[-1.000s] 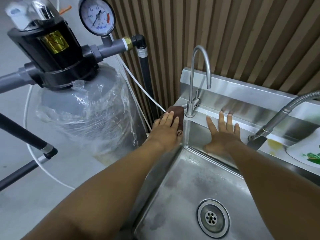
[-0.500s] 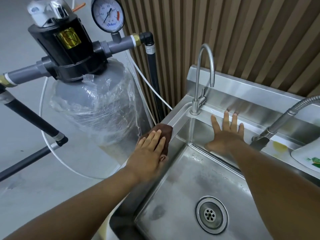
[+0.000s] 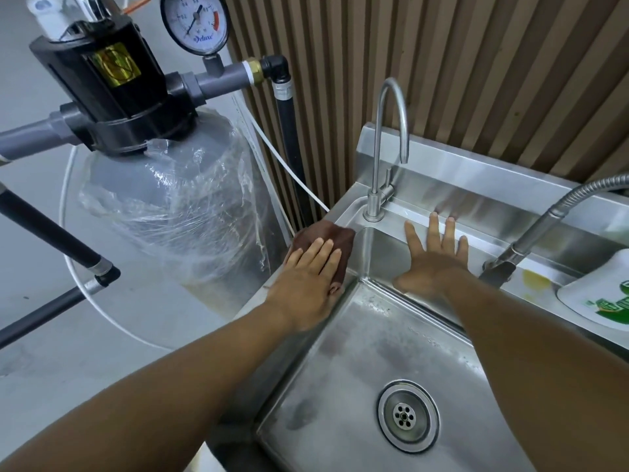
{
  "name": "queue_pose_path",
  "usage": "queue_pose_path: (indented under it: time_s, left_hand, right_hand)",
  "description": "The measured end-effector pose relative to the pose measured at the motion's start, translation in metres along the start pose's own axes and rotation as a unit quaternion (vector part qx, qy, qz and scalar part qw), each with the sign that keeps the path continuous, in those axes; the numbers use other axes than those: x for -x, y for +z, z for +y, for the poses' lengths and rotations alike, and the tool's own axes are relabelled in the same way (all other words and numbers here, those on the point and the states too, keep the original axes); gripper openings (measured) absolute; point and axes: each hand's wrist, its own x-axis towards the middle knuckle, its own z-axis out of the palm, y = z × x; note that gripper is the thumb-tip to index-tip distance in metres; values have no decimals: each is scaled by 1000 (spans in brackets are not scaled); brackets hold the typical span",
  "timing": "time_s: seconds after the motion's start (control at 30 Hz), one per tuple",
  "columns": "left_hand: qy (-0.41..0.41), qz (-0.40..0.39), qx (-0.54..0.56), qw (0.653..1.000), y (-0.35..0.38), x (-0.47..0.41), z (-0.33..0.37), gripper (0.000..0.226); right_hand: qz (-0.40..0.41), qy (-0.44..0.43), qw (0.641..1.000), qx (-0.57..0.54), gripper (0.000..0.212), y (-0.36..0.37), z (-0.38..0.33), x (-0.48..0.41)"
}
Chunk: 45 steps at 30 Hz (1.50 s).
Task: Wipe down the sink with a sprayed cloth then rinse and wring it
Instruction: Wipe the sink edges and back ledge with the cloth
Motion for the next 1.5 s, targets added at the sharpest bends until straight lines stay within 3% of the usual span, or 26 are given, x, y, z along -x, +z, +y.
queue_pose_path:
  time_s: [0.17,0.6,0.87,1.03,1.3,1.5]
  left_hand:
    - [29,20,-25,999,24,52,-6,67]
    - [-36,-21,25,999,-24,-101,9,79]
    - [-26,9,27,999,-7,-35,2,78]
    - [-29,-11,63,998,-18,-71,-3,84]
    - [1,-54,101,993,-51,-146,-10,74]
    - [65,-27,39,997,-34,-117,-16,67]
  right_hand:
    - [3,-8,1000,0,112,1,1,0]
    - [8,-13,1000,-12,110,1,2,1]
    - [20,-20,1000,-10,108,3,4,0]
    - [43,-19,999,5,112,8,5,-3]
    - [36,-11,999,2,112,6,3,-7]
    - [48,-7,999,10,110,8,2,-7]
